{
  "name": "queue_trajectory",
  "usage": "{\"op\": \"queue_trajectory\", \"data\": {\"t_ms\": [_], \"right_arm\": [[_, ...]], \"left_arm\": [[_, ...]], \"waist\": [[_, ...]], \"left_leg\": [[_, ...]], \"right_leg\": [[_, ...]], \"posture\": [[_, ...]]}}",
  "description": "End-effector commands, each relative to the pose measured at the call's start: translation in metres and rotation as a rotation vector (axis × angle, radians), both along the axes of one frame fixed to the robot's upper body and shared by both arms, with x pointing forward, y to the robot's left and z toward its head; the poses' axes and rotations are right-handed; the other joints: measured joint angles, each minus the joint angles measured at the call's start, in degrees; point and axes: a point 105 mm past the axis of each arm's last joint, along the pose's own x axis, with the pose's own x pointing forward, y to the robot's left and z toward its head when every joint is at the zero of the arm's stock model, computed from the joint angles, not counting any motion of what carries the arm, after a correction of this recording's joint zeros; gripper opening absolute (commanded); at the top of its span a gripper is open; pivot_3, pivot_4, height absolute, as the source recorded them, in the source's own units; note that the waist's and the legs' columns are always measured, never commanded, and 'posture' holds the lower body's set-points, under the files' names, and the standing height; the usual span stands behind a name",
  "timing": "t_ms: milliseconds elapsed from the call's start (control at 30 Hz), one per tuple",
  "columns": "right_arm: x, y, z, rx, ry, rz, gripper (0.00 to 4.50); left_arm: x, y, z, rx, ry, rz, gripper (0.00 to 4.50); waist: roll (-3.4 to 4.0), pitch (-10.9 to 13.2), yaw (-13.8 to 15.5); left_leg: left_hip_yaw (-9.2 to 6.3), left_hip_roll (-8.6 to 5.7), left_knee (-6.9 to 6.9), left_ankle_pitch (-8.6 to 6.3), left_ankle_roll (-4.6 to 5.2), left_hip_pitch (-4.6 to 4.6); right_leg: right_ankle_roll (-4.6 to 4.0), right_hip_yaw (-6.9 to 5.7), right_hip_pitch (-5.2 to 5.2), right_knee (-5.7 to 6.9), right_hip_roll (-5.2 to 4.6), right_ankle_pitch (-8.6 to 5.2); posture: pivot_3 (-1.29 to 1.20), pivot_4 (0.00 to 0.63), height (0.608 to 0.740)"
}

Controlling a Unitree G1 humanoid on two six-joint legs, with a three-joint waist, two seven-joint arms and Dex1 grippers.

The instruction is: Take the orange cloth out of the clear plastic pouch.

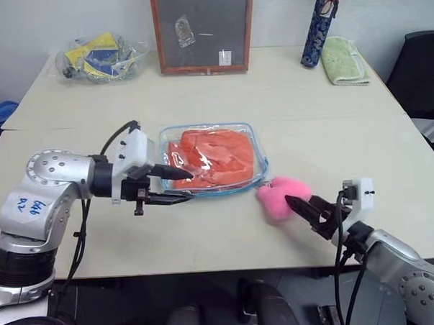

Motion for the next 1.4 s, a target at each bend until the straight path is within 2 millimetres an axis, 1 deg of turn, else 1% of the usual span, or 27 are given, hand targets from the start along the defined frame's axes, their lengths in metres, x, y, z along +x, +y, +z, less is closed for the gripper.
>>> {"op": "queue_trajectory", "data": {"t_ms": [33, 133, 200, 300, 400, 500, 600, 700, 867, 967, 1033, 1133, 1200, 1267, 1333, 1367, 1400], "right_arm": [[-0.004, 0.004, 0.019, -0.063, -0.104, 0.035, 1.71], [-0.009, 0.009, 0.034, -0.154, -0.187, 0.096, 0.73], [-0.014, 0.017, 0.044, -0.278, -0.261, 0.181, 0.06], [-0.02, 0.025, 0.054, -0.436, -0.35, 0.294, 0.02], [-0.025, 0.03, 0.063, -0.55, -0.436, 0.405, 0.02], [-0.035, 0.039, 0.064, -0.681, -0.503, 0.574, 0.02], [-0.044, 0.045, 0.057, -0.795, -0.535, 0.739, 0.02], [-0.047, 0.05, 0.043, -0.857, -0.548, 0.835, 0.02], [-0.043, 0.053, 0.019, -0.996, -0.589, 0.908, 0.02], [-0.038, 0.053, 0.01, -1.095, -0.64, 0.918, 0.02], [-0.038, 0.055, 0.006, -1.119, -0.658, 0.93, 0.02], [-0.041, 0.061, 0.003, -1.089, -0.661, 0.941, 0.72], [-0.042, 0.062, 0.003, -1.087, -0.671, 0.945, 1.37], [-0.042, 0.063, 0.003, -1.079, -0.676, 0.947, 2.01], [-0.042, 0.064, 0.002, -1.08, -0.686, 0.95, 2.67], [-0.042, 0.065, 0.002, -1.083, -0.692, 0.952, 3.04], [-0.043, 0.066, 0.001, -1.081, -0.691, 0.955, 3.41]], "left_arm": [[0.002, 0.001, 0.005, 0.02, -0.059, -0.002, 2.09], [0.005, 0.002, 0.004, 0.026, -0.069, 0.007, 2.09], [0.006, 0.001, 0.004, 0.023, -0.07, 0.006, 2.09], [0.006, -0.002, 0.004, 0.017, -0.07, 0.0, 2.09], [0.008, -0.005, 0.004, 0.017, -0.073, -0.009, 2.09], [0.01, -0.007, 0.004, 0.016, -0.077, -0.015, 2.09], [0.012, -0.012, 0.004, 0.013, -0.077, -0.031, 2.09], [0.014, -0.017, 0.004, 0.009, -0.079, -0.048, 2.09], [0.016, -0.025, 0.002, 0.003, -0.08, -0.064, 2.09], [0.015, -0.029, 0.0, 0.001, -0.075, -0.079, 2.09], [0.014, -0.031, -0.001, 0.0, -0.071, -0.088, 2.09], [0.013, -0.039, -0.006, -0.004, -0.06, -0.121, 2.09], [0.012, -0.046, -0.006, -0.014, -0.048, -0.154, 2.09], [0.012, -0.06, -0.007, -0.017, -0.03, -0.209, 2.09], [0.007, -0.074, -0.011, 0.001, -0.01, -0.299, 2.09], [0.004, -0.077, -0.012, 0.01, -0.003, -0.331, 2.09], [0.002, -0.085, -0.018, 0.032, 0.01, -0.384, 2.09]], "waist": [[0.0, 0.0, 0.04], [0.0, 0.0, 0.06], [0.0, 0.0, 0.09], [-0.01, 0.0, 0.18], [-0.02, 0.0, 0.31], [-0.02, 0.0, 0.38], [-0.03, 0.01, 0.41], [-0.04, 0.01, 0.4], [-0.04, 0.01, 0.38], [-0.04, 0.01, 0.35], [-0.04, 0.01, 0.28], [-0.04, 0.01, 0.32], [-0.04, 0.01, 0.35], [-0.05, 0.01, 0.39], [-0.05, 0.01, 0.53], [-0.05, 0.01, 0.5], [-0.05, 0.01, 0.45]], "left_leg": [[0.0, 0.0, 0.0, 0.0, 0.0, 0.0], [0.01, -0.01, 0.0, 0.0, 0.0, -0.01], [0.02, 0.0, 0.0, 0.0, 0.0, 0.0], [0.04, -0.02, 0.0, 0.0, 0.0, 0.0], [0.04, -0.03, 0.0, -0.01, 0.0, 0.0], [0.04, -0.03, 0.0, -0.01, 0.0, 0.0], [0.03, -0.03, 0.0, -0.01, 0.02, 0.0], [0.03, -0.04, 0.0, -0.01, 0.01, 0.0], [0.07, -0.04, 0.03, -0.01, 0.01, 0.0], [0.07, -0.04, 0.04, 0.0, 0.0, 0.02], [0.09, -0.03, 0.04, 0.0, -0.01, 0.04], [0.09, -0.01, 0.04, 0.01, -0.04, 0.06], [0.09, -0.02, 0.07, 0.01, -0.03, 0.06], [0.09, -0.03, 0.13, 0.01, -0.03, 0.05], [0.08, -0.05, 0.16, 0.01, -0.03, 0.04], [0.09, -0.06, 0.18, 0.01, -0.03, 0.04], [0.11, -0.07, 0.2, 0.01, -0.03, 0.01]], "right_leg": [[0.0, 0.0, 0.0, 0.0, 0.0, 0.0], [0.0, 0.01, -0.02, -0.01, 0.0, 0.0], [0.0, 0.01, -0.01, -0.04, 0.0, 0.0], [0.01, 0.03, -0.01, -0.06, 0.0, 0.0], [0.02, 0.03, -0.01, -0.08, 0.0, 0.0], [0.02, 0.02, 0.0, -0.1, 0.01, 0.0], [0.03, 0.0, 0.02, -0.13, 0.01, 0.0], [0.03, 0.0, 0.02, -0.13, 0.01, 0.0], [0.03, 0.0, 0.0, -0.11, 0.0, 0.0], [0.03, 0.0, 0.01, -0.1, 0.0, 0.0], [0.02, 0.01, 0.01, -0.08, 0.01, 0.0], [0.01, 0.01, 0.03, -0.07, 0.02, -0.01], [0.01, 0.01, 0.03, -0.06, 0.0, -0.01], [0.01, 0.0, 0.05, -0.06, 0.0, 0.0], [0.02, -0.01, 0.07, -0.05, 0.0, 0.0], [0.02, -0.02, 0.09, -0.05, 0.0, 0.0], [0.02, -0.03, 0.09, -0.07, 0.01, 0.0]], "posture": [[0.0, 0.15, 0.74], [0.0, 0.15, 0.74], [0.0, 0.15, 0.74], [0.0, 0.15, 0.74], [0.0, 0.15, 0.74], [0.0, 0.15, 0.74], [0.0, 0.15, 0.74], [0.0, 0.15, 0.74], [0.0, 0.15, 0.74], [0.0, 0.15, 0.74], [0.0, 0.15, 0.74], [0.0, 0.15, 0.74], [0.0, 0.15, 0.74], [0.0, 0.15, 0.74], [0.0, 0.15, 0.74], [0.0, 0.15, 0.74], [0.0, 0.15, 0.74]]}}
